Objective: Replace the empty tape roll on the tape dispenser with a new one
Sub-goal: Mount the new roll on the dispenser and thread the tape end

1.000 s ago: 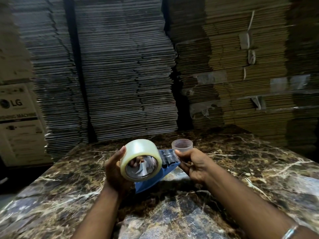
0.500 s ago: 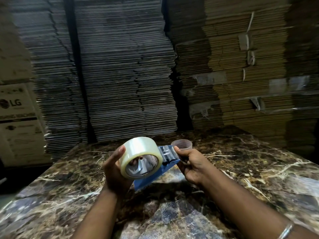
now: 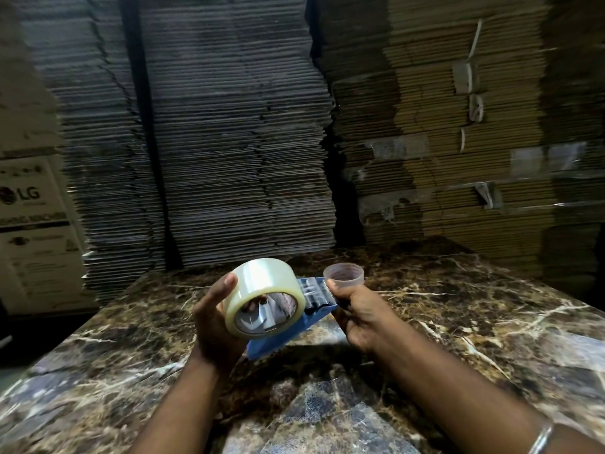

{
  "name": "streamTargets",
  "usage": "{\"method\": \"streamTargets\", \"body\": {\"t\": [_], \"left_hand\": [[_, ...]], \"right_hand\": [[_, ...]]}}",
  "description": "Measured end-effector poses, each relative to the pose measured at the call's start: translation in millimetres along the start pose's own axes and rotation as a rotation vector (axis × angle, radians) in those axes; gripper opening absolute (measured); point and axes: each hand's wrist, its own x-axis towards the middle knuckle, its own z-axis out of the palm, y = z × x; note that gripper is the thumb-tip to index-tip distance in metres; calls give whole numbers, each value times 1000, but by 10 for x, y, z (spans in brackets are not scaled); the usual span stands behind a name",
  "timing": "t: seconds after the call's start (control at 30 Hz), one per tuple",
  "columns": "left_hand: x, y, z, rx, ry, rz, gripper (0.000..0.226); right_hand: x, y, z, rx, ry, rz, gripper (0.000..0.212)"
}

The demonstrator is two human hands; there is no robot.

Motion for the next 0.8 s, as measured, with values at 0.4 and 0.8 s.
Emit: {"method": "streamTargets", "body": {"t": [0.4,0.8], "left_hand": [[-5,-17,36,12,-16,-29,28],[32,-44,-11,11,17,34,23]], "right_hand": [[96,132,-98,-85,100,-25,21],[7,-164,-154,-396,173,-135,17]]}}
